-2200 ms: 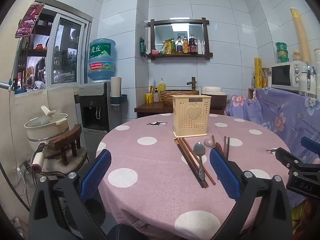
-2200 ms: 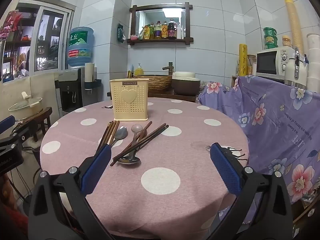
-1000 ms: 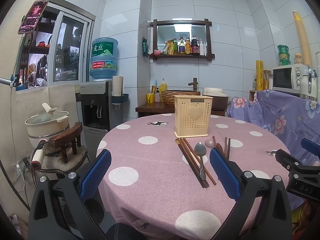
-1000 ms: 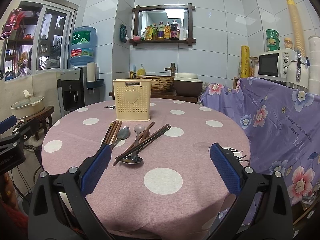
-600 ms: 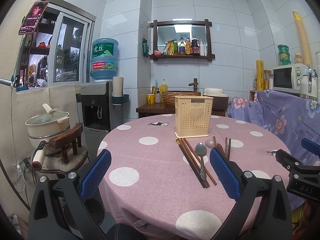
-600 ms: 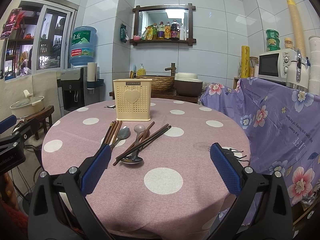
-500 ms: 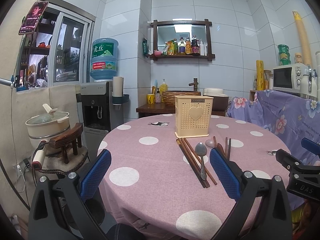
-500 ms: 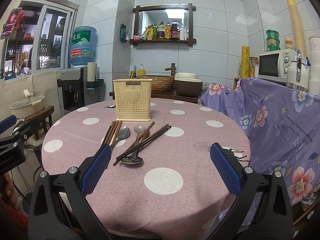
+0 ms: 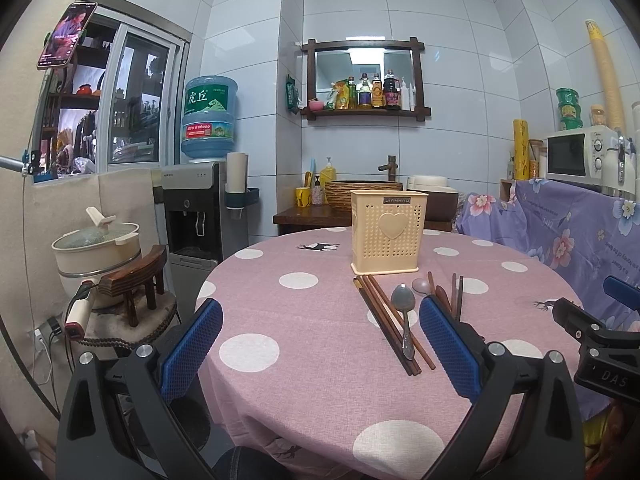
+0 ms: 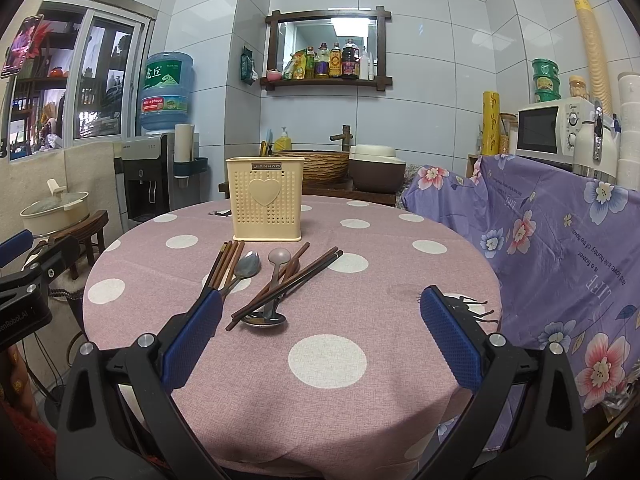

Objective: Organize utensils

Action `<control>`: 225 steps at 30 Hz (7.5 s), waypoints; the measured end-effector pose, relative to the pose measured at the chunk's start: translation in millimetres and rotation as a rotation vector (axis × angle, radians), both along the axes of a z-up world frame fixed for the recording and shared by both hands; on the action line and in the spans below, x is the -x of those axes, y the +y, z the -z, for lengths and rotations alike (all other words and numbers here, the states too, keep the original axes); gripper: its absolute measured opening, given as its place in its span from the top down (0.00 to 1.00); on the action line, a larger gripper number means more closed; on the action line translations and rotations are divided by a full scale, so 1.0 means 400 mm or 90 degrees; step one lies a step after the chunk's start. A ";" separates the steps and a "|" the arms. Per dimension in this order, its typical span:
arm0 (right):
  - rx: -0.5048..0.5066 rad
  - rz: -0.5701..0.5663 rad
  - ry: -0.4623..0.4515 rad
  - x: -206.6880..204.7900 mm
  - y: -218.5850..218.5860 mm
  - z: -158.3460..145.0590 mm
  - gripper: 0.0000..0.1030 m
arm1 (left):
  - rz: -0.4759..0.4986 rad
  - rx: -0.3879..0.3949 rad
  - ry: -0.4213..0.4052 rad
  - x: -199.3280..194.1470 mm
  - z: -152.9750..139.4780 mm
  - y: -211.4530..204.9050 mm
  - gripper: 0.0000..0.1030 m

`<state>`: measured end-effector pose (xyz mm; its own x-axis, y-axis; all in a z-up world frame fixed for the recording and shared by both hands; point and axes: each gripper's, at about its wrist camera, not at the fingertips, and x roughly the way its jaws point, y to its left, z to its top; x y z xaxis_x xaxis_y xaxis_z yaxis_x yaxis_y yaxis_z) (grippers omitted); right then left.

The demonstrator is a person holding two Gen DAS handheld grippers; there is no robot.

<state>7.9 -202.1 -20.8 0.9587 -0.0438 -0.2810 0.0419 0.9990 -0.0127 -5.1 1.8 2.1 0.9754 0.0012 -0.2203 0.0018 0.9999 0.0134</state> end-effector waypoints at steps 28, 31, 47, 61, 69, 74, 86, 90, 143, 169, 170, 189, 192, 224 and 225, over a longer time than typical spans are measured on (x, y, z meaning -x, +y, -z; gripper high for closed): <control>-0.003 0.000 0.007 -0.005 0.012 0.006 0.05 | -0.001 0.005 0.007 -0.010 0.030 0.032 0.05; -0.004 0.000 0.013 -0.017 0.006 0.016 0.05 | 0.000 0.004 0.010 -0.011 0.033 0.033 0.05; 0.036 -0.016 0.128 -0.234 -0.031 0.016 0.05 | 0.057 -0.013 0.192 -0.256 0.051 0.062 0.17; -0.078 0.000 0.340 -0.575 -0.107 0.059 0.24 | 0.061 -0.021 0.351 -0.529 0.063 0.026 0.27; -0.172 0.019 0.422 -0.699 -0.128 0.107 0.55 | 0.057 -0.029 0.382 -0.582 0.077 0.004 0.29; -0.212 0.038 0.445 -0.751 -0.140 0.111 0.69 | 0.054 -0.020 0.403 -0.615 0.081 0.006 0.36; -0.200 0.068 0.478 -0.822 -0.123 0.110 0.83 | 0.048 -0.035 0.408 -0.628 0.085 -0.002 0.36; -0.201 0.068 0.488 -0.823 -0.135 0.110 0.86 | 0.044 -0.036 0.422 -0.634 0.091 0.003 0.36; -0.202 0.065 0.490 -0.842 -0.129 0.111 0.85 | 0.027 0.002 0.526 -0.764 0.153 -0.020 0.49; -0.263 0.098 0.489 -0.874 -0.144 0.119 0.89 | -0.007 -0.023 0.509 -0.800 0.150 -0.070 0.89; -0.268 0.097 0.489 -0.876 -0.147 0.119 0.90 | -0.007 -0.021 0.508 -0.802 0.150 -0.068 0.90; -0.201 -0.027 0.290 -0.731 -0.137 -0.106 0.91 | 0.103 0.093 0.370 -0.697 -0.054 0.028 0.92; -0.194 -0.058 0.247 -0.678 -0.139 -0.172 0.91 | 0.137 0.097 0.316 -0.649 -0.127 0.046 0.92; -0.140 0.155 0.400 -0.782 -0.306 0.103 0.69 | 0.167 0.083 0.197 -0.540 -0.224 0.087 0.92; -0.134 0.156 0.405 -0.787 -0.304 0.111 0.69 | 0.168 0.085 0.197 -0.538 -0.226 0.085 0.92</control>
<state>322.5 -323.7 -65.1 0.5755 -0.1198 -0.8090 0.3134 0.9460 0.0828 210.2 35.9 92.4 0.8265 -0.2881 -0.4835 0.2413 0.9575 -0.1581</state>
